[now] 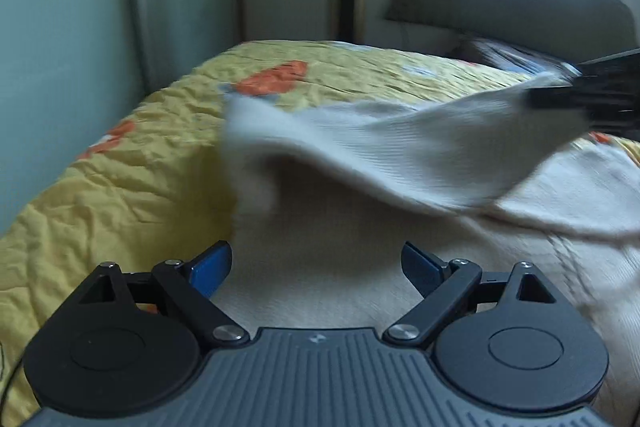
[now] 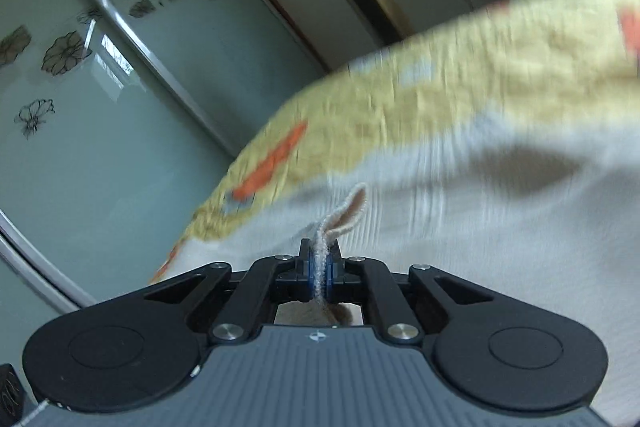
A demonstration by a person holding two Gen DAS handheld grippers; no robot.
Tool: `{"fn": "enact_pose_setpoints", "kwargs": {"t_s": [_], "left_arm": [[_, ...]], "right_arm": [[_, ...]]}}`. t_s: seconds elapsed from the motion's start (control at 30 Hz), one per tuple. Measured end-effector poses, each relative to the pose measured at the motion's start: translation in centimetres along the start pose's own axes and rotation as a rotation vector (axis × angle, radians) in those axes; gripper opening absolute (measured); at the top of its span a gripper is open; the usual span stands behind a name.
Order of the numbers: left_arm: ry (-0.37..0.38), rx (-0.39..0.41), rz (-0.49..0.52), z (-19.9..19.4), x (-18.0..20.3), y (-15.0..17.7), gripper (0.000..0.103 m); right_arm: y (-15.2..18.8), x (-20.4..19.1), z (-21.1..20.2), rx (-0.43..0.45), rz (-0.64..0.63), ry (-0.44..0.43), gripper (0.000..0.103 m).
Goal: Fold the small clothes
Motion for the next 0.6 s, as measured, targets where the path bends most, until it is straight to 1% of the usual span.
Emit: {"fn": "enact_pose_setpoints", "kwargs": {"t_s": [0.1,0.17,0.27,0.33,0.43,0.6], "left_arm": [[-0.042,0.008,-0.052,0.9,-1.4,-1.0,0.093],[-0.089,0.007,-0.074,1.6,-2.3,-1.4,0.093],[-0.131,-0.006,-0.1,2.4,-3.2,-1.6,0.093],[-0.144,-0.017,-0.115,2.7,-3.7,-1.4,0.093],[-0.133,-0.032,-0.133,2.7,-4.2,-0.9,0.093],[-0.135,-0.046,-0.146,2.5,-4.3,-0.8,0.093]], "right_arm": [[-2.6,-0.2,-1.7,0.052,-0.089,0.05,0.01],[-3.8,0.3,-2.8,0.081,-0.111,0.073,0.01],[-4.7,1.7,-4.2,0.111,-0.13,0.12,0.01],[-4.8,3.0,-4.7,0.116,-0.136,0.153,0.01],[-4.2,4.7,-5.5,0.112,-0.123,0.185,0.01],[-2.3,7.6,-5.4,0.061,-0.071,0.215,0.01]]}}
Point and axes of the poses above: each gripper's, at about its wrist camera, not at the fingertips, and z roughly the way its jaws point, x to its right, y to its underside, the point moved 10 cm from there along z, roughly the way its jaws point, and after that the axes turned 4 degrees about -y, right-handed, at the moved point
